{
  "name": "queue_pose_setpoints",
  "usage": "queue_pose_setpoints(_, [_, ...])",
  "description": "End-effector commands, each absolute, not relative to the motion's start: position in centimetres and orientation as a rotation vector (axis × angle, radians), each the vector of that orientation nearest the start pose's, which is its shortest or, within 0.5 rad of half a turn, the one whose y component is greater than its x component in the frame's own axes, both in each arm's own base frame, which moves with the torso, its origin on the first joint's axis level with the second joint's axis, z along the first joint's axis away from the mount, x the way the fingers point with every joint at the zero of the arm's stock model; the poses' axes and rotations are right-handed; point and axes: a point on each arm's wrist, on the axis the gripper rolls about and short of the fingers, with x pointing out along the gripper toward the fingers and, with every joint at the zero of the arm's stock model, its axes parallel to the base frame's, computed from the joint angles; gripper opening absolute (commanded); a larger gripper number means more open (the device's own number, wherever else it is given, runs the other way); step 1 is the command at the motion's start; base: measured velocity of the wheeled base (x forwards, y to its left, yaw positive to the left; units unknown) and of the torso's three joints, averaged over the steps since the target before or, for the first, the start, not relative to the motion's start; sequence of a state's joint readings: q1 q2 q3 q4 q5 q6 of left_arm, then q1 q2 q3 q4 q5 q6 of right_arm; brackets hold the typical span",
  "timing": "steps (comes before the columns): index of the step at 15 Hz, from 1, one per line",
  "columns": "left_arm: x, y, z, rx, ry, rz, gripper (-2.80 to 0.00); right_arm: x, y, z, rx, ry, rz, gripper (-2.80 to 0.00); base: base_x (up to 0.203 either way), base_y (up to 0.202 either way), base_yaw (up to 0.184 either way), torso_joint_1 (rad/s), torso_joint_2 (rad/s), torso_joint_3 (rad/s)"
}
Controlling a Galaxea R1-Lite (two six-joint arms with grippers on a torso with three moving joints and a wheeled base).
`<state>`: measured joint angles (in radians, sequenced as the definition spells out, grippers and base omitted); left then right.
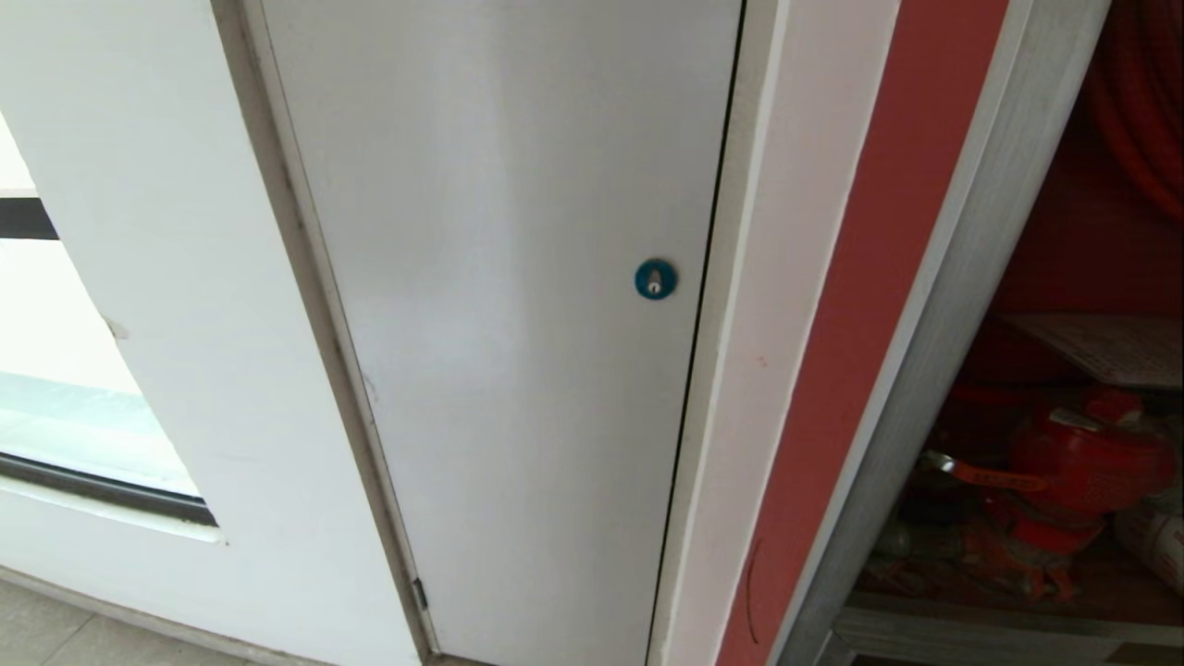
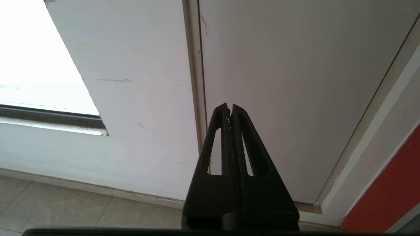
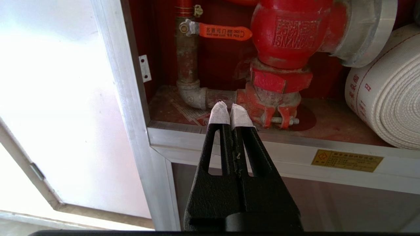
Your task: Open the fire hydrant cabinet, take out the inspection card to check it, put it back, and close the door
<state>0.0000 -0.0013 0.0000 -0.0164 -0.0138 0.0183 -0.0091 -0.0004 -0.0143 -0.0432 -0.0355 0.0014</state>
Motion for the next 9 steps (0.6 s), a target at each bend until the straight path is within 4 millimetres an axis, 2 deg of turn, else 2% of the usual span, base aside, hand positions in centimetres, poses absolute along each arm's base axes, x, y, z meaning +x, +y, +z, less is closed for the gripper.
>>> queue_pose_setpoints(1, [-2.23,-0.03,7.55,0.018,-0.011,-0.014,-2.8,-2.42,-0.05,8.37,0.002,-0.058,-0.041,-2.8,0.0,0.0,0.0,0.0,0.0,0.0])
queue_pose_setpoints(9, [-2.23,-0.03,7.55,0.018,-0.011,-0.014,-2.8,-2.29,-0.01,7.58,0.003,-0.005,-0.021,-2.8,0.0,0.0,0.0,0.0,0.0,0.0])
